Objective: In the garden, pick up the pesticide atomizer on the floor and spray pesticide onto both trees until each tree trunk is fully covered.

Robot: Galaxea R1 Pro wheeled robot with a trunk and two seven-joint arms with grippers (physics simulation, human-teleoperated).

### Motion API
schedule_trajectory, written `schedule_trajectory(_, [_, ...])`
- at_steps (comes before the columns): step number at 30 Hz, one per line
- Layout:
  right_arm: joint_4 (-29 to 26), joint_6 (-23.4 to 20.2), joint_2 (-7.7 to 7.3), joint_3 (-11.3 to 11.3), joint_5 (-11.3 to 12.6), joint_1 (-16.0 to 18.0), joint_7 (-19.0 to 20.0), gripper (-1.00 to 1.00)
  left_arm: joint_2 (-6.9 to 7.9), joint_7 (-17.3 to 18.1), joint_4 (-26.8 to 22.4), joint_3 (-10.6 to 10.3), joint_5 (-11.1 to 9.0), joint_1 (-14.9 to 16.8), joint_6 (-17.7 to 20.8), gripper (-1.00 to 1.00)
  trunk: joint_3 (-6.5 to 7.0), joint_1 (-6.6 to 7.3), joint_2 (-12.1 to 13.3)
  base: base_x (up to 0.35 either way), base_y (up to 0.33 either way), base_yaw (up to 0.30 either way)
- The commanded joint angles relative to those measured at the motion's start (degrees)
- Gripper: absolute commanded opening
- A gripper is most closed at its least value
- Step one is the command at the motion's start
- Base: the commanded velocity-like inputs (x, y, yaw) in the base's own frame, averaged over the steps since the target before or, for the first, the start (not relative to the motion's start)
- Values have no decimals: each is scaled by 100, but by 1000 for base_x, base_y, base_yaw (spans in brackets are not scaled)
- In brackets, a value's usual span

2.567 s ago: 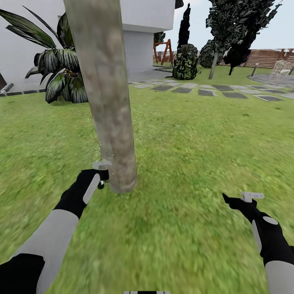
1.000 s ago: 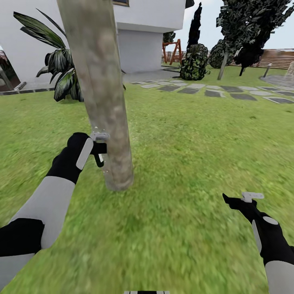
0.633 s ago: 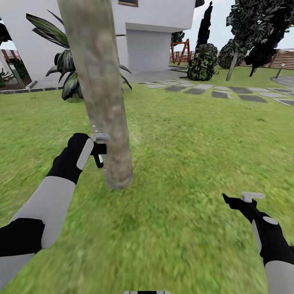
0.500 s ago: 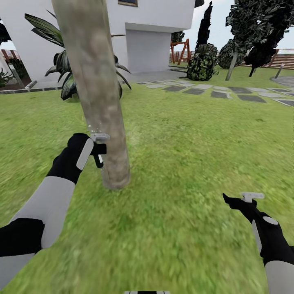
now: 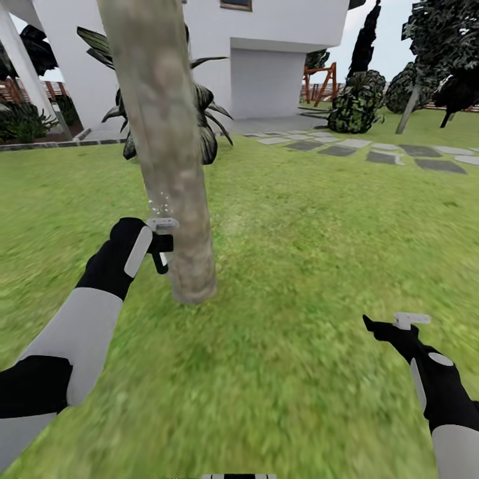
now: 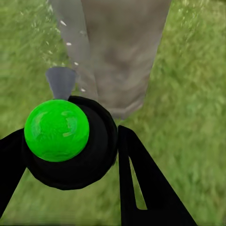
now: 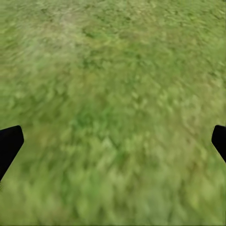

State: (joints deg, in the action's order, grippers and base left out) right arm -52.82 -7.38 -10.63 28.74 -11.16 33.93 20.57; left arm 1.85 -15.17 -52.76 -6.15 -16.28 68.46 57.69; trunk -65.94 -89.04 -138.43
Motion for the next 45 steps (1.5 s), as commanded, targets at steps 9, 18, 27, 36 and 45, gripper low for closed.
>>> schedule_trajectory(9, [0, 0, 0, 0, 0, 0, 6, 100, -124, -4, 1281, 17, -6, -418, -1122, -100, 0, 0, 0, 0, -275, 18])
schedule_trajectory(18, [8, 0, 0, -7, 0, 0, 2, 100, -152, 13, 1442, 26, -6, -923, -1885, -100, 0, 0, 0, 0, -246, 0])
schedule_trajectory(27, [9, 5, 5, -9, 0, 0, 2, 100, -138, -13, 2152, 17, 24, -1285, -3003, -100, 0, 0, 0, 0, -11, 0])
schedule_trajectory(36, [9, 1, 4, -1, 0, 0, 0, 100, -100, -21, 2389, -11, 23, -1362, -3443, -100, 0, 0, 0, 134, 70, 0])
schedule_trajectory(45, [9, 5, 1, -3, 0, 0, 0, 100, 415, -38, 2337, 52, 23, -1368, -3634, -100, 0, 0, 0, 3, 2, 0])
